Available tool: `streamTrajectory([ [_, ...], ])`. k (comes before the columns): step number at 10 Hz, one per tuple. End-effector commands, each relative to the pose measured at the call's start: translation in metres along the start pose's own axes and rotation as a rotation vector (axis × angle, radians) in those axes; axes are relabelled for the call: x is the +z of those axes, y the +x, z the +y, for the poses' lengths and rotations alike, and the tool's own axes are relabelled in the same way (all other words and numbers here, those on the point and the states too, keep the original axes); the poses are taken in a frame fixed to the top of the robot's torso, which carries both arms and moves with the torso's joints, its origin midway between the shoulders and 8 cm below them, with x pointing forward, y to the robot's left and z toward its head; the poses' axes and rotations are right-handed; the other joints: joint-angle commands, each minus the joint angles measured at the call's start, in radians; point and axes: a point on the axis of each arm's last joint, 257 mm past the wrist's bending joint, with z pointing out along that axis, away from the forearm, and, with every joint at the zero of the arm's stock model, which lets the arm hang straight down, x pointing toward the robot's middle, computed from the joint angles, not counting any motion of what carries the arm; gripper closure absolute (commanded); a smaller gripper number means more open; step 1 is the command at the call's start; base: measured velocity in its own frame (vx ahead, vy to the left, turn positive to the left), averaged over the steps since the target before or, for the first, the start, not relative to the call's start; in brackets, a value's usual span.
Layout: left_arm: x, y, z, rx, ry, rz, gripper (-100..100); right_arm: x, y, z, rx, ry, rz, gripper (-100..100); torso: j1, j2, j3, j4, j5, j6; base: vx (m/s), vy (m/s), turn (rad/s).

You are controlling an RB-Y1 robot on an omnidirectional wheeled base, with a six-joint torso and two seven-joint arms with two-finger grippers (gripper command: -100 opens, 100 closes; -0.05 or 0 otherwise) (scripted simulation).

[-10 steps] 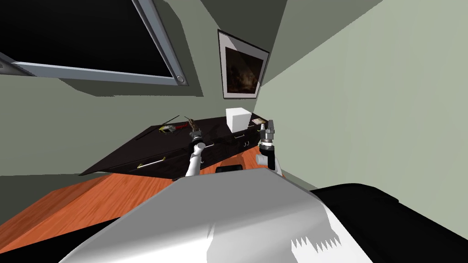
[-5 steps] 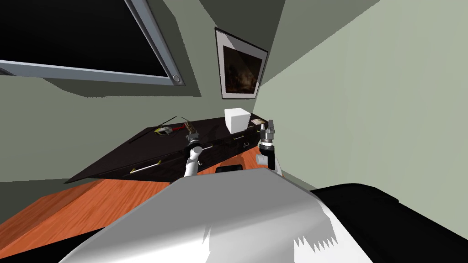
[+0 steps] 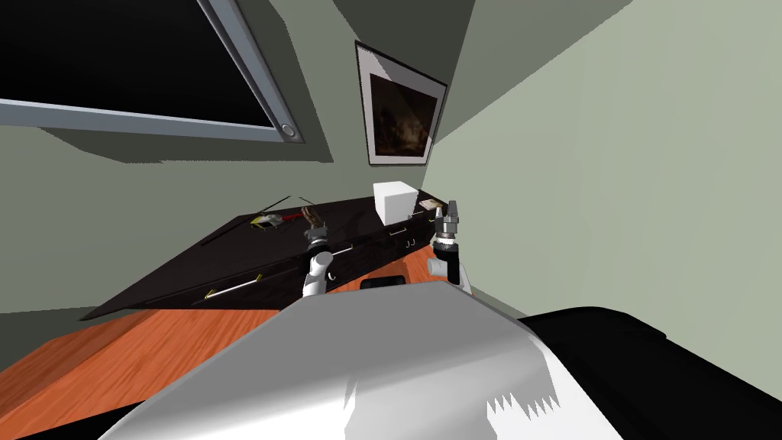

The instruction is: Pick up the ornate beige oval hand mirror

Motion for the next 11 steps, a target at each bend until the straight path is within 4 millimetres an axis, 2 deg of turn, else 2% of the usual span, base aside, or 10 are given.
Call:
streamTrajectory([
  [1, -0.004, 0.010, -0.009, 0.005, 0.013, 0.021, 100, 0.000, 0.000, 0.000, 0.000, 0.000, 0.000, 0, 0.000, 0.000, 0.000, 0.000, 0.000, 0.000, 0.009, -0.012, 0.009],
  [2, -0.013, 0.003, -0.005, -0.008, -0.020, -0.004, 100, 0.000, 0.000, 0.000, 0.000, 0.000, 0.000, 0, 0.000, 0.003, 0.002, 0.001, 0.000, 0.000, 0.082, -0.032, -0.063],
  [3, -0.020, 0.005, -0.013, 0.001, -0.010, -0.001, 100, 0.000, 0.000, 0.000, 0.000, 0.000, 0.000, 0, -0.001, 0.000, 0.000, 0.001, 0.000, 0.001, 0.091, -0.040, -0.041],
  [4, -0.028, 0.008, -0.023, 0.011, 0.001, 0.002, 100, 0.000, 0.000, 0.000, 0.000, 0.000, 0.000, 0, -0.002, -0.001, 0.000, 0.000, -0.001, 0.001, 0.036, -0.024, 0.000],
  [5, -0.028, 0.019, -0.026, 0.010, 0.006, 0.024, 100, 0.000, 0.000, 0.000, 0.000, 0.000, 0.000, 0, -0.001, 0.002, 0.001, 0.001, -0.001, 0.000, 0.002, -0.007, 0.005],
  [6, -0.037, 0.016, -0.020, -0.004, -0.028, 0.006, 100, 0.000, 0.000, 0.000, 0.000, 0.000, 0.000, 0, -0.001, 0.004, 0.003, 0.002, -0.001, 0.000, 0.080, -0.022, -0.055],
  [8, -0.050, 0.024, -0.036, 0.014, -0.010, 0.015, 100, 0.000, 0.000, 0.000, 0.000, 0.000, 0.000, 0, -0.002, 0.000, 0.001, 0.001, -0.002, 0.001, 0.065, -0.026, -0.022],
  [9, -0.052, 0.033, -0.040, 0.016, -0.005, 0.032, 100, 0.000, 0.000, 0.000, 0.000, 0.000, 0.000, 0, -0.002, 0.002, 0.002, 0.002, -0.002, 0.001, 0.011, -0.009, 0.002],
  [10, -0.050, 0.028, -0.038, 0.014, -0.010, 0.022, 100, 0.000, 0.000, 0.000, 0.000, 0.000, 0.000, 0, -0.001, 0.004, 0.003, 0.002, -0.002, 0.000, 0.000, 0.000, 0.000],
  [11, -0.050, 0.029, -0.039, 0.014, -0.009, 0.025, 0, 0.000, 0.000, 0.000, 0.000, 0.000, 0.000, 0, 0.000, 0.005, 0.003, 0.002, -0.001, 0.001, 0.000, 0.000, 0.000],
])
